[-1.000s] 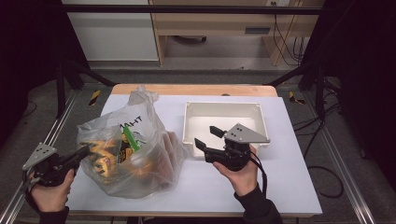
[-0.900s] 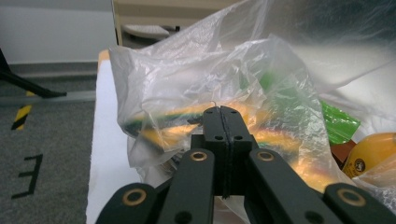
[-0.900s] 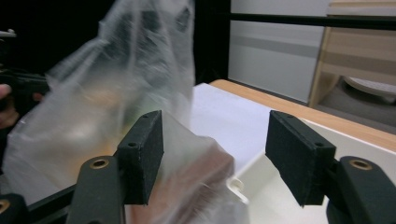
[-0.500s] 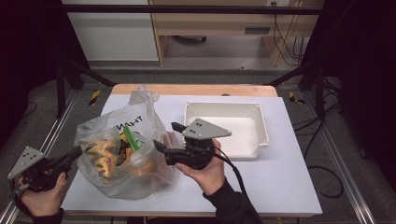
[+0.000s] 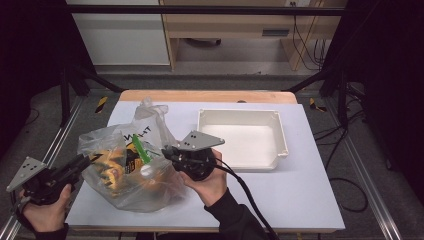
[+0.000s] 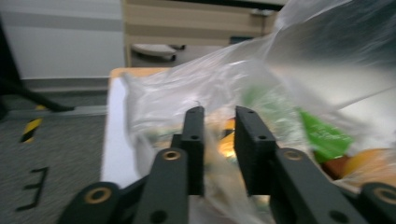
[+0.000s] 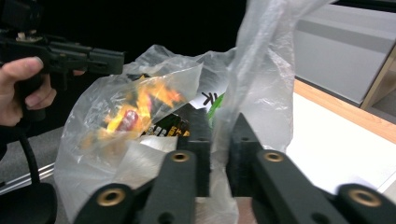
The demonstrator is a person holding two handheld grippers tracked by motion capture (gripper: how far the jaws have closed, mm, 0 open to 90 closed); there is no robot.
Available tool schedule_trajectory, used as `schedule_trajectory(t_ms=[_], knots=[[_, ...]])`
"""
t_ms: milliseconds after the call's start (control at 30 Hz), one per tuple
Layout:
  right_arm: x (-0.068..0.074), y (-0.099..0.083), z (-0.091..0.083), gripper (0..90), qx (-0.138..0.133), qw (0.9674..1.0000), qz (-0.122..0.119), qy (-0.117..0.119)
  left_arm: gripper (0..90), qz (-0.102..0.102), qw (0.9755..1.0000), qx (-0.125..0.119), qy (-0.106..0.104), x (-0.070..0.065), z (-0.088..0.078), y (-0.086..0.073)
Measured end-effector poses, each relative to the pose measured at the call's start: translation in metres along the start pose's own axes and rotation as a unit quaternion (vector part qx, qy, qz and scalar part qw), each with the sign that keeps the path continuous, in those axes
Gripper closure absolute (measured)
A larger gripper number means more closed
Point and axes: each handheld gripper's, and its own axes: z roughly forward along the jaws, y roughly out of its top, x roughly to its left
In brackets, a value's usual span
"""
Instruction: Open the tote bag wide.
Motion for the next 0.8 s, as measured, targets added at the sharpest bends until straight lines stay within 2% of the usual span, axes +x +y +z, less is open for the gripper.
schedule_trajectory(t_ms=[167,300,367,400,433,500,600,700,767,800], knots=[[0.001,-0.002,0.0,87.6,0.008,1.0,-0.002,0.003,51.6,0.022,0.9995,0.011,-0.019,-0.021,0.012,0.005],[0.002,-0.004,0.002,87.8,0.006,1.0,0.002,0.006,48.1,0.041,0.9983,0.03,-0.029,-0.034,0.024,0.005],[0.002,-0.005,0.003,87.6,0.007,1.0,0.002,0.006,47.3,0.055,0.9973,0.04,-0.025,-0.039,0.028,0.004],[0.002,-0.005,0.003,87.6,0.007,1.0,0.002,0.006,46.8,0.055,0.9973,0.04,-0.025,-0.039,0.028,0.004],[0.003,-0.006,0.004,87.5,0.008,0.9999,0.001,0.007,46.4,0.068,0.9964,0.046,-0.021,-0.042,0.03,0.003],[0.004,-0.006,0.004,87.5,0.008,0.9999,0.0,0.007,48.0,0.082,0.9951,0.054,-0.001,-0.047,0.034,0.002],[0.004,-0.006,0.003,87.6,0.011,0.9999,-0.004,0.002,60.9,0.083,0.994,0.068,0.017,-0.046,0.034,0.001],[0.004,-0.007,0.001,87.8,0.011,0.9999,-0.006,-0.002,80.0,0.078,0.9945,0.069,0.012,-0.044,0.03,0.001],[0.002,-0.009,-0.002,87.8,0.011,0.9999,-0.003,-0.004,88.4,0.076,0.9949,0.067,0.009,-0.042,0.026,0.001],[0.002,-0.01,-0.003,87.8,0.011,0.9999,-0.002,-0.004,89.4,0.073,0.9952,0.064,0.006,-0.041,0.023,0.002]])
